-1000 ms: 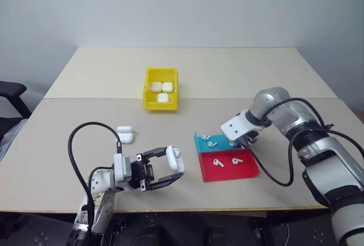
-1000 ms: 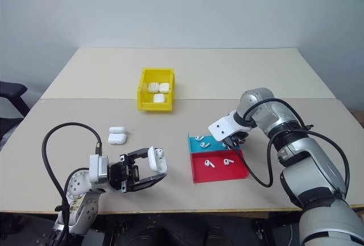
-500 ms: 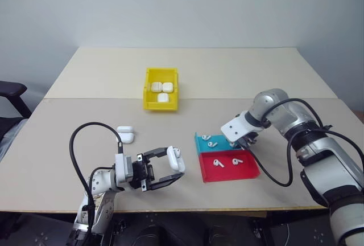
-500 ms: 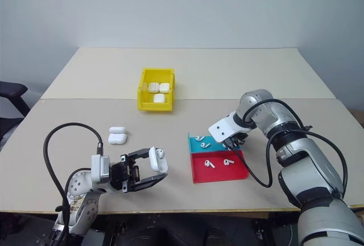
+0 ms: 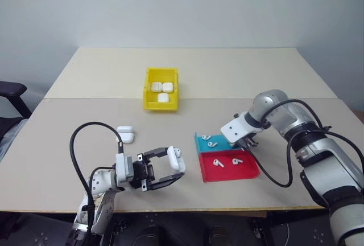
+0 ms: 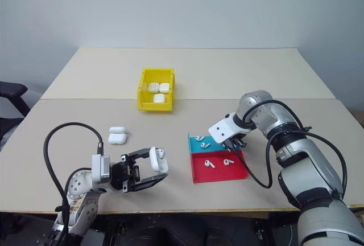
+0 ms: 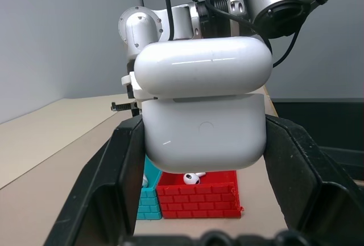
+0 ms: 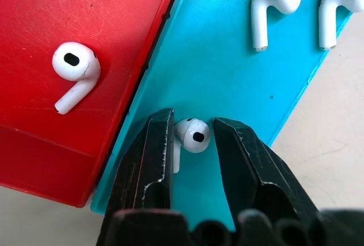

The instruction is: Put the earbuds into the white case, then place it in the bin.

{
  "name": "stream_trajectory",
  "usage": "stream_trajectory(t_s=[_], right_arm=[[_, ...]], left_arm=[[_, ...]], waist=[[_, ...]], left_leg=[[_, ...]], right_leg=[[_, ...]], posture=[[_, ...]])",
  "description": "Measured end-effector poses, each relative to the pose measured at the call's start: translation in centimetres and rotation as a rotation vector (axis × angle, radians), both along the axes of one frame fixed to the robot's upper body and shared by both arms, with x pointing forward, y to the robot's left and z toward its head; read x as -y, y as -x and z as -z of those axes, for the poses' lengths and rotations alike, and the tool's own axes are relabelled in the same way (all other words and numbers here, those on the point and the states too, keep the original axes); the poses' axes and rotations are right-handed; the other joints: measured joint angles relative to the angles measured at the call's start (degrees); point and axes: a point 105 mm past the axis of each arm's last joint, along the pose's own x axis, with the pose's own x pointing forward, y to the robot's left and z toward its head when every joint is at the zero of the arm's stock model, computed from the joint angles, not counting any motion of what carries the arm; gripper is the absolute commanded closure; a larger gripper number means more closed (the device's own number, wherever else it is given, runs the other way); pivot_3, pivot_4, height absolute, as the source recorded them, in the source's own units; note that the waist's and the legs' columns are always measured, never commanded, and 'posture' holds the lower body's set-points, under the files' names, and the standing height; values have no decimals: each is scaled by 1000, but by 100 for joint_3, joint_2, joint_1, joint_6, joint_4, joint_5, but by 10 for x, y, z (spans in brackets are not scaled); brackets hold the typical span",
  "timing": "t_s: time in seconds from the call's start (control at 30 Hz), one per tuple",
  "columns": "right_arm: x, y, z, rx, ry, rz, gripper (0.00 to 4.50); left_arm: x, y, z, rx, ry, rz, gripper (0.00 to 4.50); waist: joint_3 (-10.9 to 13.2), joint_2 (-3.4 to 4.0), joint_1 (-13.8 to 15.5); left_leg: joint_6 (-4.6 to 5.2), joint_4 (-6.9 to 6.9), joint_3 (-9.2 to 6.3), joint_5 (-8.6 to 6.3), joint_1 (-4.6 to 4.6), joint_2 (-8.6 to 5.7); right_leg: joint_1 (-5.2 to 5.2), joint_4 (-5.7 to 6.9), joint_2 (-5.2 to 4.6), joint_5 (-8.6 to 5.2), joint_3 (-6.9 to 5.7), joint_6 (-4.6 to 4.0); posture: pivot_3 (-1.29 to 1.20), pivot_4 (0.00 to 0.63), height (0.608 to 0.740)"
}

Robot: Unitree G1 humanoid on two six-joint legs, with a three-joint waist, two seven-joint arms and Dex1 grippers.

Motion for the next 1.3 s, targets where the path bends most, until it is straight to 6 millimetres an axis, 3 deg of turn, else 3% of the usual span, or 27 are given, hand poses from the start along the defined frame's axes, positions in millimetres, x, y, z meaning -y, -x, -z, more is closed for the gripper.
stream_trajectory(t_s=[0.23, 0.37, 1.3], right_arm=[[-3, 2, -3, -4, -36, -21, 2998], [-4, 1, -5, 8, -54, -27, 2150], [4, -1, -1, 2, -3, 16, 2150]], left_arm=[[1, 0, 0, -1, 0, 1, 1710], [1, 0, 0, -1, -1, 2, 1710], [3, 0, 2, -9, -7, 3, 1710]], waist=[[0, 0, 0], [0, 0, 0], [0, 0, 1]], left_leg=[[0, 0, 0, 0, 0, 0], [0, 0, 0, 0, 0, 0], [0, 0, 1, 0, 0, 0]], right_leg=[[0, 0, 0, 0, 0, 0], [0, 0, 0, 0, 0, 0], [0, 0, 0, 0, 0, 0]], posture=[[0, 150, 740], [0, 150, 740], [0, 150, 740]])
